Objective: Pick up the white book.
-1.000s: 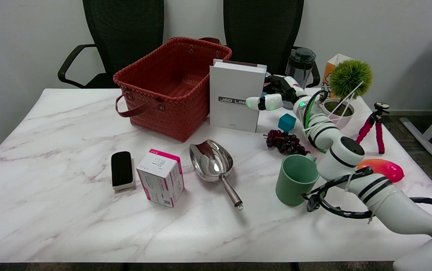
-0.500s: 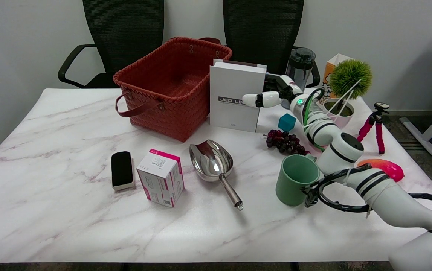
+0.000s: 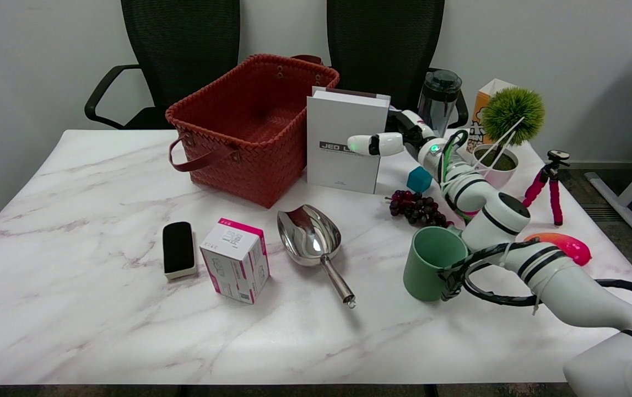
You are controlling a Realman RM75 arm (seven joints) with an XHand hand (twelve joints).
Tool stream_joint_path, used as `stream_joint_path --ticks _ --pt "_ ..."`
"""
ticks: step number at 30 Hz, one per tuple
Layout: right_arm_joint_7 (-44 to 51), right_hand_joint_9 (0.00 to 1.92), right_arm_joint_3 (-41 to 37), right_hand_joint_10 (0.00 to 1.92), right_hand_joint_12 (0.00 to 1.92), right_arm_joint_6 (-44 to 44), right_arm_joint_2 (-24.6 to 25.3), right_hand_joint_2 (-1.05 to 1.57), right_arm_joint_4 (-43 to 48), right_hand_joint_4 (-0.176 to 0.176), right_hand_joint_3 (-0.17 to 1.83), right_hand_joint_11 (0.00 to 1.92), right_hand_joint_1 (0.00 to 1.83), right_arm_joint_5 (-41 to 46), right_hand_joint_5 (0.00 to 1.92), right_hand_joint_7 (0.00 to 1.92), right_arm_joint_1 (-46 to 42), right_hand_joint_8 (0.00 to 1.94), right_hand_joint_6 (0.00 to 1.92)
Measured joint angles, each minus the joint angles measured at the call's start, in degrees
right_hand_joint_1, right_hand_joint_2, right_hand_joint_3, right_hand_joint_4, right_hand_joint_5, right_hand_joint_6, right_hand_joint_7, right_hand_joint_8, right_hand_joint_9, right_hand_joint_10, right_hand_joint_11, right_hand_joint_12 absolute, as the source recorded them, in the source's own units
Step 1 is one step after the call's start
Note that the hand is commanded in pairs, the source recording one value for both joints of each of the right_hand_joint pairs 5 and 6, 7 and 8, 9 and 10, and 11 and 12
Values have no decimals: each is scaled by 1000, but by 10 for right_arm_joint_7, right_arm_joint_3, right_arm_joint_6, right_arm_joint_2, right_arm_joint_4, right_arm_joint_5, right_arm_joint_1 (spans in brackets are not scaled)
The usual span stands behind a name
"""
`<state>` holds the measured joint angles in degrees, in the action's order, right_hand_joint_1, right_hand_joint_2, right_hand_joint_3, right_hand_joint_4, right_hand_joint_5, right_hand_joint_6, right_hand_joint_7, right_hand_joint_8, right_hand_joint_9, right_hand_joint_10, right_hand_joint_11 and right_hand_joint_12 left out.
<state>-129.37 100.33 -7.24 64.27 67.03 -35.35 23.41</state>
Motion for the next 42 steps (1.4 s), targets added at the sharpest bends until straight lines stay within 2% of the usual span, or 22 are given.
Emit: stream_joint_path --ticks 9,15,20,22,25,28,35,42 --pt "-1 446 -1 446 311 33 0 149 -23 0 792 311 1211 29 598 559 6 559 598" --pt "-1 456 -2 456 299 46 1 204 -33 0 833 299 1282 41 649 576 8 576 649" --pt "-1 478 -3 478 451 53 1 321 -39 0 796 451 1295 47 685 694 10 694 685" --pt "-1 569 -3 569 527 55 1 400 -41 0 751 527 1301 49 702 788 11 788 702" --pt "-1 851 -2 851 629 57 1 526 -43 0 658 629 1309 51 737 959 11 959 737" --pt "-2 1016 -2 1016 715 59 1 602 -45 0 583 715 1313 53 777 1083 12 1083 777" --pt "-2 1206 -1 1206 882 62 1 708 -45 0 532 882 1299 55 889 1269 12 1269 889" --pt "-2 1239 -1 1239 927 64 1 805 -43 0 544 927 1284 57 945 1318 9 1318 945"
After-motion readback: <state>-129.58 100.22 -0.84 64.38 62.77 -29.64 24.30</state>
